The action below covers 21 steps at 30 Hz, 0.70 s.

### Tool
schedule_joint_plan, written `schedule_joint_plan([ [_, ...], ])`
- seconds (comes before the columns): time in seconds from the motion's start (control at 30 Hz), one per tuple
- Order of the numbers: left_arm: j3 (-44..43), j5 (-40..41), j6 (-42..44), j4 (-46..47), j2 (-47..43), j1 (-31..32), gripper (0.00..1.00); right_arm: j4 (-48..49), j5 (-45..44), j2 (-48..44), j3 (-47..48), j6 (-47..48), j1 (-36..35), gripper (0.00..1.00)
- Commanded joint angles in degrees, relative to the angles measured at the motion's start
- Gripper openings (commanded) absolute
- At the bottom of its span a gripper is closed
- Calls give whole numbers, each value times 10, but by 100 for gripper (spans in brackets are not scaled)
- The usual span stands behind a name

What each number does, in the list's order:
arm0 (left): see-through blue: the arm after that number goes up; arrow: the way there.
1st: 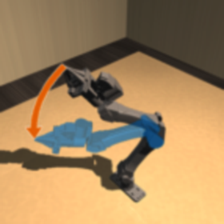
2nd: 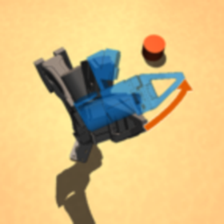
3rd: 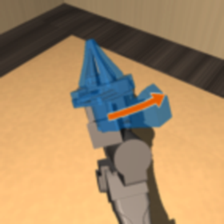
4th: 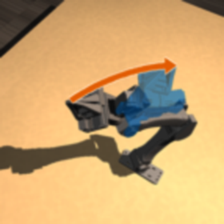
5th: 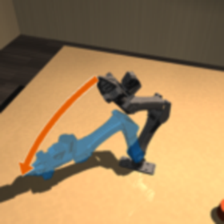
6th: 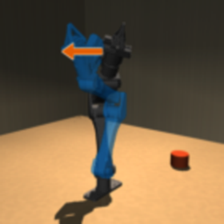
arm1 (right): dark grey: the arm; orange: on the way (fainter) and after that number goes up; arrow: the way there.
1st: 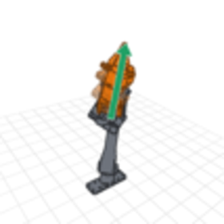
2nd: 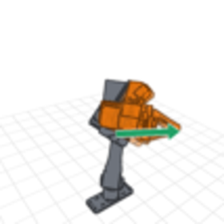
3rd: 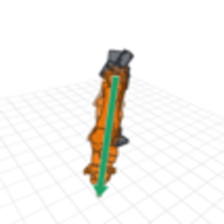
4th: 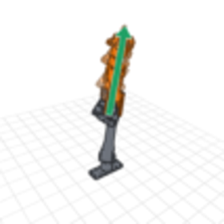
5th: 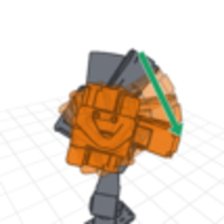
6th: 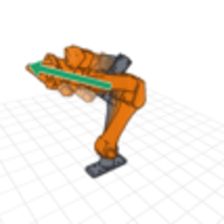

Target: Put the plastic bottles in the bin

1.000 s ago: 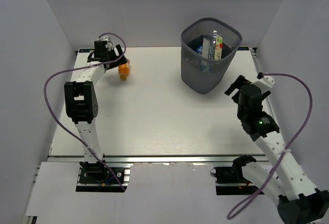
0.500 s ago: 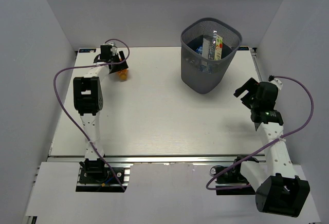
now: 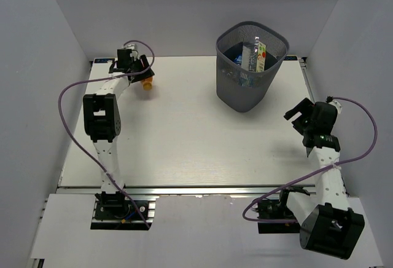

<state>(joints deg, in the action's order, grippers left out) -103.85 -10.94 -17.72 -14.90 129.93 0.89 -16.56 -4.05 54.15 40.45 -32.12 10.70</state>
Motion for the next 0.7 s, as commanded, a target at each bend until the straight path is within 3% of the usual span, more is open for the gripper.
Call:
schedule_joint_plan([
  [0.0, 17, -36, -9, 72, -164, 44, 37, 11, 13, -25, -18, 0, 9, 89],
  [0.1, 15, -30, -13, 104, -226, 107, 37, 27, 26, -42, -28, 6, 9, 89],
  [0.27, -40, -17, -23, 179, -235, 233, 37, 21, 32, -68, -41, 16, 10, 89],
  [0.37, -96, -3, -66, 237, -194, 281, 37, 30, 36, -83, -50, 18, 9, 89],
  [0.57, -383, 54, -112, 246, 18, 350, 38, 32, 29, -95, -49, 26, -8, 89],
  [0.67, -377, 80, -129, 286, 42, 357, 57, 27, 21, -97, -44, 28, -14, 89],
])
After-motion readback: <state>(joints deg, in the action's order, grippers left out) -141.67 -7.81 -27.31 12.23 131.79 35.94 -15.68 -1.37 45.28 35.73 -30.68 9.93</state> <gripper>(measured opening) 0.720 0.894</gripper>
